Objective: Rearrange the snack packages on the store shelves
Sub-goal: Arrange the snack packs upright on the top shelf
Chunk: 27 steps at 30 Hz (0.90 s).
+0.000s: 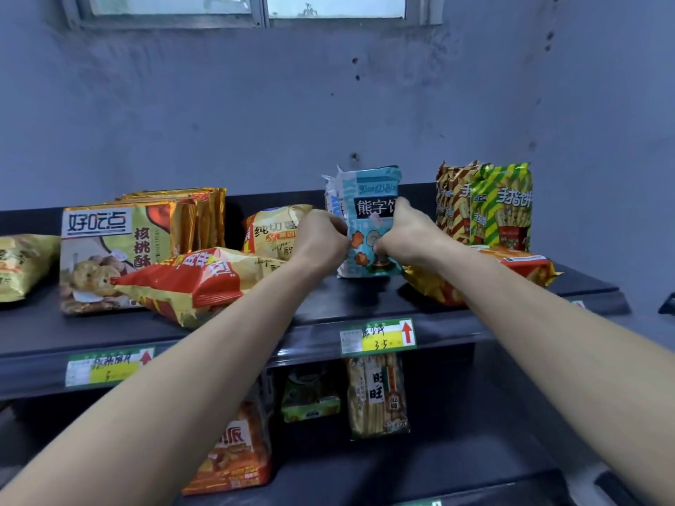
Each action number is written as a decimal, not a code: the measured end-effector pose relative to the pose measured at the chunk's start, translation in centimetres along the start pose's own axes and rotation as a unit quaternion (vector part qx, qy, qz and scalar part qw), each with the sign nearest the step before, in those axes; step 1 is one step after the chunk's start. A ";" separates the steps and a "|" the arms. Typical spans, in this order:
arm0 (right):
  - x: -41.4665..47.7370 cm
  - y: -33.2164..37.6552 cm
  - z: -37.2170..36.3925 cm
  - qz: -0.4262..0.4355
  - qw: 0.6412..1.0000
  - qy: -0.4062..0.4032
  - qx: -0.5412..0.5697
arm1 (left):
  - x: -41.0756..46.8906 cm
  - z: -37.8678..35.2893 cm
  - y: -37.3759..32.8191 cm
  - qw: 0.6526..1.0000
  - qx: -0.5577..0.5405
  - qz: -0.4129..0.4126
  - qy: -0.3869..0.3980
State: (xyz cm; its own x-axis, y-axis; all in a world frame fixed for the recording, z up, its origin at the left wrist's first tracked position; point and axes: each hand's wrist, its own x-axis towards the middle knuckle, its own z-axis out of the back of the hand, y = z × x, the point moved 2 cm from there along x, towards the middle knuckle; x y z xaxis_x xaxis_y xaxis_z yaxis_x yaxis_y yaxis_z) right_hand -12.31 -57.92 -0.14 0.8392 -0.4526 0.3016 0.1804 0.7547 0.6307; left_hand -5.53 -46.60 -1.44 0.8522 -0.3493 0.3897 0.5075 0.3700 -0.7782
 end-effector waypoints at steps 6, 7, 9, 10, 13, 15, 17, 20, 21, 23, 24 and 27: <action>0.2 -0.9 -0.7 -0.014 0.998 0.025 -0.064 | -0.3 -1.4 1.2 0.999 -0.003 0.030 0.010; 0.3 -0.9 -0.9 -0.012 0.997 0.025 -0.067 | -0.4 -1.5 1.2 1.000 -0.007 0.029 0.007; 0.6 -1.0 -1.1 -0.008 0.997 0.015 -0.070 | -0.6 -1.5 1.1 1.000 -0.002 0.019 -0.007; 0.8 -1.0 -1.1 -0.008 0.997 0.010 -0.070 | -0.7 -1.4 1.1 1.000 0.000 0.014 -0.014; 0.9 -1.1 -1.2 -0.012 0.998 0.008 -0.067 | -0.7 -1.4 0.9 1.000 0.006 0.007 -0.027; 1.0 -1.2 -1.3 -0.010 0.998 0.011 -0.065 | -0.7 -1.3 0.8 0.999 0.030 0.004 -0.035; 1.0 -1.2 -1.3 -0.007 0.998 0.015 -0.056 | -0.6 -1.3 0.8 0.998 0.052 0.008 -0.040; 1.0 -1.2 -1.3 -0.005 0.999 0.020 -0.044 | -0.4 -1.3 0.8 0.996 0.074 0.031 -0.047; 1.0 -1.2 -1.2 -0.002 0.999 0.022 -0.043 | -0.4 -1.3 0.9 0.995 0.078 0.037 -0.051; 0.9 -1.2 -1.3 0.004 0.999 0.027 -0.041 | -0.5 -1.3 0.9 0.994 0.087 0.039 -0.061; 0.8 -1.2 -1.3 0.006 0.999 0.028 -0.041 | -0.6 -1.3 1.0 0.993 0.091 0.040 -0.064; 0.5 -1.1 -1.1 0.013 0.999 0.012 -0.045 | -0.8 -1.1 0.8 0.990 0.113 0.037 -0.073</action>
State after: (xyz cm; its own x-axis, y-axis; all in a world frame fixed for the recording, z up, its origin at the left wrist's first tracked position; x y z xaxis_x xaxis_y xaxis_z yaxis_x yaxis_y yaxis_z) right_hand -11.51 -58.42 -1.50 0.8559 -0.4218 0.2992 0.2032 0.8063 0.5554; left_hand -5.97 -46.95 -2.93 0.8895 -0.1915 0.4148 0.4436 0.5791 -0.6840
